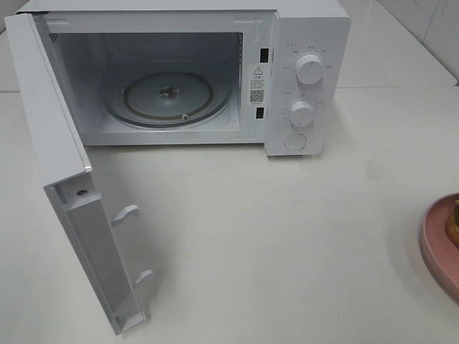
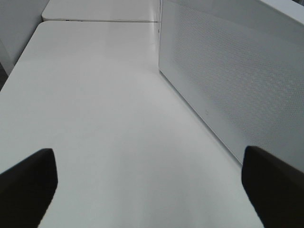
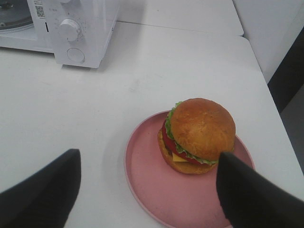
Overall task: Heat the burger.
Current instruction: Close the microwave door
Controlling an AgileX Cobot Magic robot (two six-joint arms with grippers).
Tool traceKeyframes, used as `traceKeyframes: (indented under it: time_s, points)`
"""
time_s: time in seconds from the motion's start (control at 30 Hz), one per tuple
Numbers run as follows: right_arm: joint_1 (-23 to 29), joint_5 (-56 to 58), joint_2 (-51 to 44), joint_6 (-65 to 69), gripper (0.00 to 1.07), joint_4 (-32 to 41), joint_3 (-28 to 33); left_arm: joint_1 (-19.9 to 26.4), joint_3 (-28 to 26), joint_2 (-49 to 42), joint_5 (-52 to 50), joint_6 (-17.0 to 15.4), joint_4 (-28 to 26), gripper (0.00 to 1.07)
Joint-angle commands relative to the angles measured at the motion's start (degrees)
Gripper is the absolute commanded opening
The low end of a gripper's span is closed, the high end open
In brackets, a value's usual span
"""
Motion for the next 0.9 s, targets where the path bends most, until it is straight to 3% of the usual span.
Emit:
traceKeyframes:
  time_s: [0.03, 0.67, 0.77, 0.83, 0.87, 0.9]
  points:
    - [-0.1, 0.1, -1.5, -0.7, 0.76, 0.1, 0.0, 0.0, 0.1, -0.9, -0.8, 0.0, -0.1, 0.98]
    - [-0.1, 0.1, -1.5, -0.7, 0.76, 0.1, 0.0, 0.0, -1.6, 1.0, -4.2, -0.6, 0.0, 0.98]
    - [-0.1, 0.1, -1.5, -0.7, 0.76, 0.1, 0.0, 0.0, -1.8, 3.9, -8.1, -1.8, -0.1, 0.92]
    - [-0.1, 0.1, -1.5, -0.7, 0.76, 0.1, 0.0, 0.0, -1.8, 7.6, -10.1, -1.8, -0.1, 0.80]
    - [-0.1, 0.1, -1.5, -0.7, 0.76, 0.1, 0.0, 0.0, -1.8, 7.6, -10.1, -1.8, -0.1, 0.80]
    - [-0.1, 0.1, -1.5, -0.7, 0.76, 0.1, 0.0, 0.0, -1.8, 9.7, -11.5, -1.8, -0.1, 0.67]
